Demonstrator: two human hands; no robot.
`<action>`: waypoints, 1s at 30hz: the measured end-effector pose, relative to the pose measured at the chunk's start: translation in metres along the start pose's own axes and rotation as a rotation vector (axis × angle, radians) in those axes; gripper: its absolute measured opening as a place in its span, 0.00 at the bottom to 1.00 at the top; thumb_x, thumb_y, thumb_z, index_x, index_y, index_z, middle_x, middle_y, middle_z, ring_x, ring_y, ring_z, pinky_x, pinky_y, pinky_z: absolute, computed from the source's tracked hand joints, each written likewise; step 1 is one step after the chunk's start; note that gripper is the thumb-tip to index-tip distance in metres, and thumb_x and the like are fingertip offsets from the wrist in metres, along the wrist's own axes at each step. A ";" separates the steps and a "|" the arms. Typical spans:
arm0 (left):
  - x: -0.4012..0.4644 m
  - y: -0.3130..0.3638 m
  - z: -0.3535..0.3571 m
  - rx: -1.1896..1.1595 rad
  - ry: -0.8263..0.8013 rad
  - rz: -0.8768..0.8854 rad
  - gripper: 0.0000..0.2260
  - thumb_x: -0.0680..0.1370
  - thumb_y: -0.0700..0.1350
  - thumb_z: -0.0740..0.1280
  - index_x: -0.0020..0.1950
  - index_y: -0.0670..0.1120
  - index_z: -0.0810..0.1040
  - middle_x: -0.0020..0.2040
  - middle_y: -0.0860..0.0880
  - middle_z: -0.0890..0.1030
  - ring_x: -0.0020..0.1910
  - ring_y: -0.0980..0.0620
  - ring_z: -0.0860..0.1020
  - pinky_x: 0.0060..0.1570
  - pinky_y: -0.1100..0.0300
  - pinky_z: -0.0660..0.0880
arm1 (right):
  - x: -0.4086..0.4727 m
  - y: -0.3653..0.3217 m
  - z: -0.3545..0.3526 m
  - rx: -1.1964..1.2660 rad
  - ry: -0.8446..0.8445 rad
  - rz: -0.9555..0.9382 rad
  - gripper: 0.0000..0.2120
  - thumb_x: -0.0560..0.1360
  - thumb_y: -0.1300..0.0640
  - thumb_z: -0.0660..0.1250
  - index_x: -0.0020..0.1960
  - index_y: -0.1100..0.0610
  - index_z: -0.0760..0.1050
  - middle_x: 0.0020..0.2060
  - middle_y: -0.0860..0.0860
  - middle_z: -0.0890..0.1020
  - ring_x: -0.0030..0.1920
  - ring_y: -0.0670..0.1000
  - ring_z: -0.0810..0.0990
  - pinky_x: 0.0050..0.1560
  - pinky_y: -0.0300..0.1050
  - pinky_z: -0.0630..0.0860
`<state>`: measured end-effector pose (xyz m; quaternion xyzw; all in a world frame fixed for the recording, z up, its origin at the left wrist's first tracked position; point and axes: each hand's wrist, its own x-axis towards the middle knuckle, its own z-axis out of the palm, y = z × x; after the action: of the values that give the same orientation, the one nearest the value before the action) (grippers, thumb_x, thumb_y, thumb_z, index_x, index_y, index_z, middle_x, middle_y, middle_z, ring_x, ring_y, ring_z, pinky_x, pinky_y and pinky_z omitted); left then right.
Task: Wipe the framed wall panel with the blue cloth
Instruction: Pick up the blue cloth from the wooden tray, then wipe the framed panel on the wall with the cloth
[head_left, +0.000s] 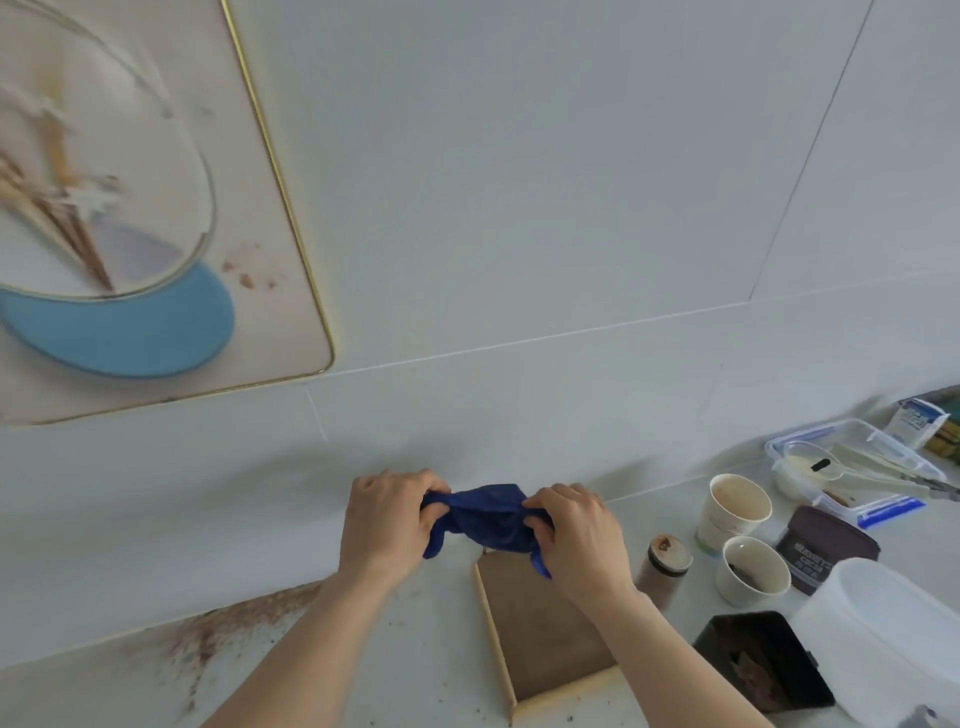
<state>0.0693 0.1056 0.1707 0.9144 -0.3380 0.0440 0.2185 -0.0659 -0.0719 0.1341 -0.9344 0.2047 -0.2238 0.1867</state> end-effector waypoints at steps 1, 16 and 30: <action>-0.004 -0.007 -0.015 -0.007 0.021 -0.003 0.06 0.77 0.48 0.67 0.47 0.56 0.84 0.38 0.57 0.85 0.41 0.51 0.81 0.51 0.53 0.76 | 0.002 -0.016 -0.003 0.007 0.010 -0.004 0.08 0.74 0.63 0.65 0.44 0.53 0.82 0.37 0.48 0.82 0.42 0.54 0.77 0.38 0.44 0.66; -0.063 -0.120 -0.198 -0.069 0.293 -0.040 0.06 0.79 0.49 0.69 0.49 0.56 0.86 0.43 0.58 0.87 0.44 0.52 0.82 0.48 0.57 0.75 | 0.026 -0.229 -0.033 0.091 0.087 -0.183 0.08 0.77 0.61 0.65 0.47 0.50 0.80 0.41 0.45 0.81 0.44 0.51 0.77 0.41 0.48 0.76; -0.051 -0.084 -0.225 -0.704 0.374 0.028 0.04 0.79 0.48 0.70 0.52 0.55 0.81 0.48 0.59 0.85 0.51 0.58 0.82 0.54 0.53 0.81 | 0.037 -0.329 -0.053 1.573 -0.188 0.278 0.21 0.80 0.47 0.65 0.65 0.61 0.74 0.46 0.63 0.84 0.45 0.56 0.85 0.47 0.51 0.79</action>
<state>0.0992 0.2897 0.3310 0.7552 -0.2993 0.0944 0.5755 0.0360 0.1756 0.3359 -0.5101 0.0852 -0.1974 0.8328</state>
